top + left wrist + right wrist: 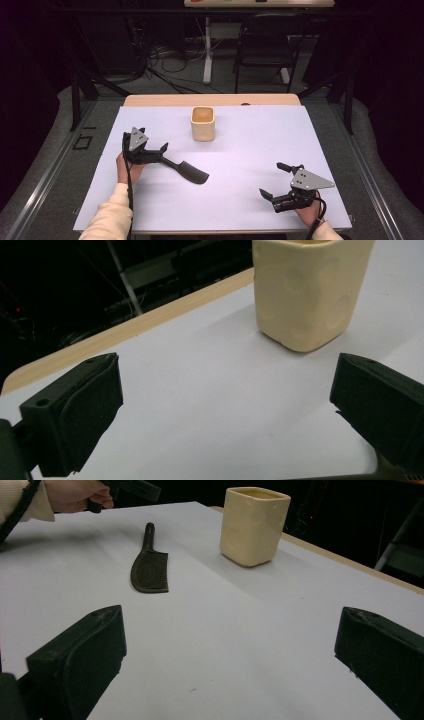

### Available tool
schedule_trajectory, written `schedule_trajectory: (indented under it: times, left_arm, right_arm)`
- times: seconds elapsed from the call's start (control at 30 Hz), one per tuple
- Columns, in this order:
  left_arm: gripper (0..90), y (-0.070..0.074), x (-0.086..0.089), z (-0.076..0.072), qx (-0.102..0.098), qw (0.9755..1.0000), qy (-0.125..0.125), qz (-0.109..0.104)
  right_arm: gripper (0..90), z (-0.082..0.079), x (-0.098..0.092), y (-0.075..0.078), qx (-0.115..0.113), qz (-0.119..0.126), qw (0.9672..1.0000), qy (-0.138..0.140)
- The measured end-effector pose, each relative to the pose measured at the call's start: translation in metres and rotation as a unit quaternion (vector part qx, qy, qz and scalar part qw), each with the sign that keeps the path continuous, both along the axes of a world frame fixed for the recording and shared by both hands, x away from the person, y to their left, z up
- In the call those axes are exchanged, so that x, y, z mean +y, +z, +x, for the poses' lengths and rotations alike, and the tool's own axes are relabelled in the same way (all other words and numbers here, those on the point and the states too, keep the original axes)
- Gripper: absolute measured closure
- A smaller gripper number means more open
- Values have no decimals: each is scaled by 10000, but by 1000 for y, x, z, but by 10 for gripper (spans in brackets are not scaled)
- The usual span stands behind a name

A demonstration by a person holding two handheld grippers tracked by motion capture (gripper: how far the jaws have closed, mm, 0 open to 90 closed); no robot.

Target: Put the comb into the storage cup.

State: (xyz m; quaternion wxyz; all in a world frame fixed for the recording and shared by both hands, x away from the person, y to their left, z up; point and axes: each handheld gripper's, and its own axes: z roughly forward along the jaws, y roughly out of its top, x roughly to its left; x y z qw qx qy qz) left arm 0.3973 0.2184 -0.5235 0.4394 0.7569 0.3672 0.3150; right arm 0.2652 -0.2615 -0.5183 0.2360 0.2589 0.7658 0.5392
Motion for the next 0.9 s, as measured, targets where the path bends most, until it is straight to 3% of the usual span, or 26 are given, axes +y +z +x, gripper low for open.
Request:
schedule_trajectory:
  times: [0.2,0.37,0.4,0.47,0.5,0.53,0.57,0.63,0.73,0.9]
  left_arm:
    - [179,-4,-3,7,222,9997,-34,107]
    - [430,-7,-3,10,427,9989,-124,163]
    - [508,-9,-5,11,616,9976,-202,231]
    - [629,-12,-6,13,803,9960,-208,325]
    - [684,-12,-6,13,803,9960,-208,325]
    - [746,-14,-6,14,965,9945,-190,366]
    - [783,-14,-6,14,965,9945,-190,366]
    - [859,-17,-4,15,1181,9921,-197,378]
    - [900,-18,-4,15,1265,9910,-217,391]
    - [900,-19,-3,15,1427,9876,-217,614]
  right_arm:
    - [0,0,0,0,-2,-41,10000,-15]
    - [0,-1,0,0,-18,-62,10000,-6]
    - [0,-1,0,0,-21,-67,10000,-4]
    - [0,-1,0,0,-15,-67,10000,-4]
    - [0,-1,0,0,-15,-67,10000,-4]
    - [0,-1,-1,0,-8,-61,10000,-9]
    - [0,-1,-1,0,2,-64,10000,-12]
    - [0,-1,-1,0,3,-78,10000,-4]
    - [0,-2,-1,0,-1,-65,10000,-1]
    - [0,-2,-1,0,13,-73,10000,-9]
